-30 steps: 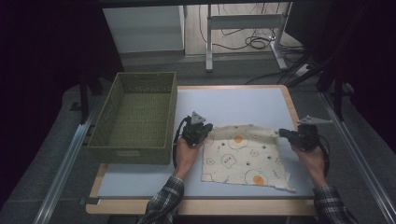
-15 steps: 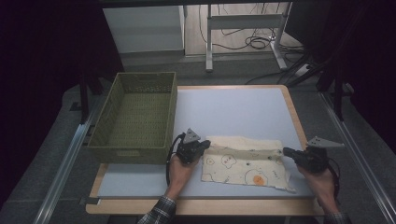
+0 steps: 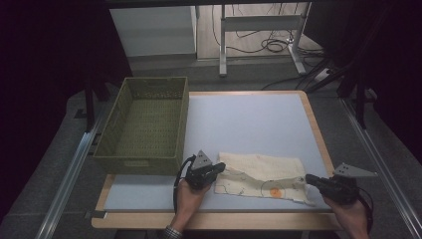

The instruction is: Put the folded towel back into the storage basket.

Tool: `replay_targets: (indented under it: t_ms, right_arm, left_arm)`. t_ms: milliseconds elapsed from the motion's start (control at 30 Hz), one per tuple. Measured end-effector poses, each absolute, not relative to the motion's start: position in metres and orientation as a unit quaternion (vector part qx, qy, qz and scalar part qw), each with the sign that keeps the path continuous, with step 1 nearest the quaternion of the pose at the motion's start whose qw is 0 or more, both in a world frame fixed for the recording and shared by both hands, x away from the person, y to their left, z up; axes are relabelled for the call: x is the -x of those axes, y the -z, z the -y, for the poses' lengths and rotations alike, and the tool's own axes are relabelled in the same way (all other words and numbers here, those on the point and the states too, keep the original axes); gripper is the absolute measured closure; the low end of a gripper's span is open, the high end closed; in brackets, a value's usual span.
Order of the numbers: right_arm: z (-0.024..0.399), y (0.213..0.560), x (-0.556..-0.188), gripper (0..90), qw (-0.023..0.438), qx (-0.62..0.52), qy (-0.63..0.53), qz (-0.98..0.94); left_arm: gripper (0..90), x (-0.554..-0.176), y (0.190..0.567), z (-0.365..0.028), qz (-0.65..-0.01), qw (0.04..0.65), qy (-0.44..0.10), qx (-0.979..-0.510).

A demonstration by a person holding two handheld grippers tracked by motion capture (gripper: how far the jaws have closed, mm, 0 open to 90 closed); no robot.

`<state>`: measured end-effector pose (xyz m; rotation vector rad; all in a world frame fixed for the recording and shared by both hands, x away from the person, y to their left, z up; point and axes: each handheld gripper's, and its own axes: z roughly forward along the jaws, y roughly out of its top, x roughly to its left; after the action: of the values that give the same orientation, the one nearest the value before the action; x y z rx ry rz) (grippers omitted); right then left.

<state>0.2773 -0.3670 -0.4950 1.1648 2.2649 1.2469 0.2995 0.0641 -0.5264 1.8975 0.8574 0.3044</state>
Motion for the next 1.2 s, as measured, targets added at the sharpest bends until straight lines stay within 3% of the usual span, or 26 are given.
replay_targets:
  t_ms: [367,733,833,1000,1200]
  right_arm:
    - [0.362,0.512,-0.258,86.6,0.143,-0.403,-0.416,-0.803]
    - [0.373,0.505,-0.237,73.6,0.136,-0.411,-0.42,-0.798]
    - [0.376,0.5,-0.238,71.7,0.146,-0.412,-0.419,-0.796]
    - [0.372,0.496,-0.253,71.1,0.156,-0.411,-0.419,-0.795]
    - [0.361,0.495,-0.278,70.5,0.16,-0.409,-0.419,-0.795]
  left_arm:
    - [84.9,-0.278,0.536,-0.066,-0.346,0.466,-0.128,-0.804]
    - [56.0,-0.263,0.53,-0.088,-0.371,0.483,-0.105,-0.786]
    - [52.6,-0.266,0.528,-0.091,-0.378,0.482,-0.108,-0.783]
    - [52.6,-0.28,0.527,-0.08,-0.378,0.467,-0.113,-0.791]
    - [60.9,-0.291,0.528,-0.069,-0.372,0.458,-0.102,-0.801]
